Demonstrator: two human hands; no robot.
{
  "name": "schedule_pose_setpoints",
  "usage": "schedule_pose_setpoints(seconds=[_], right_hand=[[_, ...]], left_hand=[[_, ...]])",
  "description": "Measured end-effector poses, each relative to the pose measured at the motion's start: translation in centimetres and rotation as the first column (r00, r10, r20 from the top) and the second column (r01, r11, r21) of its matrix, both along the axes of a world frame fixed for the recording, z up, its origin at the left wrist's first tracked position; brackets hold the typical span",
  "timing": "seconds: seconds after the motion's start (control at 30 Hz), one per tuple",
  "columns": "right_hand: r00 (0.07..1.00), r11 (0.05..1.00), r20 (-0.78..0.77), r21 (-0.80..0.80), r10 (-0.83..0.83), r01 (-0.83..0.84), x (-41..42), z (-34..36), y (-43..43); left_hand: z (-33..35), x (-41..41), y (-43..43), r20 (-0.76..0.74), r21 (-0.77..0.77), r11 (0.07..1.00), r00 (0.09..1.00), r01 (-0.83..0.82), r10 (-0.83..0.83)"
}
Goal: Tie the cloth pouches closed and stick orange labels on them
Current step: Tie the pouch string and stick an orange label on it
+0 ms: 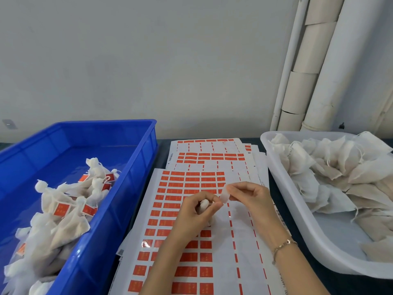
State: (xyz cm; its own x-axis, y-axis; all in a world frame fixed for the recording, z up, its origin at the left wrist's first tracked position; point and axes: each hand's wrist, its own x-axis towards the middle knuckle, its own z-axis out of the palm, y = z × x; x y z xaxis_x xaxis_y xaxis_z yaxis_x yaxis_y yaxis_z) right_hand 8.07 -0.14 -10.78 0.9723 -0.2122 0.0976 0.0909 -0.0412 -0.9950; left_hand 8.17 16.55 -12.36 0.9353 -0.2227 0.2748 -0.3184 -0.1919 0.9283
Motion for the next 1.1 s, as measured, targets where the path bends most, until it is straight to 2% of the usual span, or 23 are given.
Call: schedule_pose_setpoints(seconds=[0.27,0.7,1.1], right_hand=[[0.996,0.994,0.0,-0.061,0.087,-0.086,-0.15,0.01,0.14],[0.995,0.995,-0.024,-0.043,0.093,-0.094,-0.04,-0.16,0.15],[0.991,0.991,-0.01,-0.009,0.136,-0.136,-0.24,0.08,0.28]], left_hand=[[-0.1,0.09,0.03,0.025,-0.01,1.0,1.0,-0.014,0.014],[-0.08,0.22,-0.01,0.02,-0.002,0.995,0.995,-0.096,0.096],[-0.03,0.3,0.0,0.019,0.027,0.995,0.996,-0.092,0.092]])
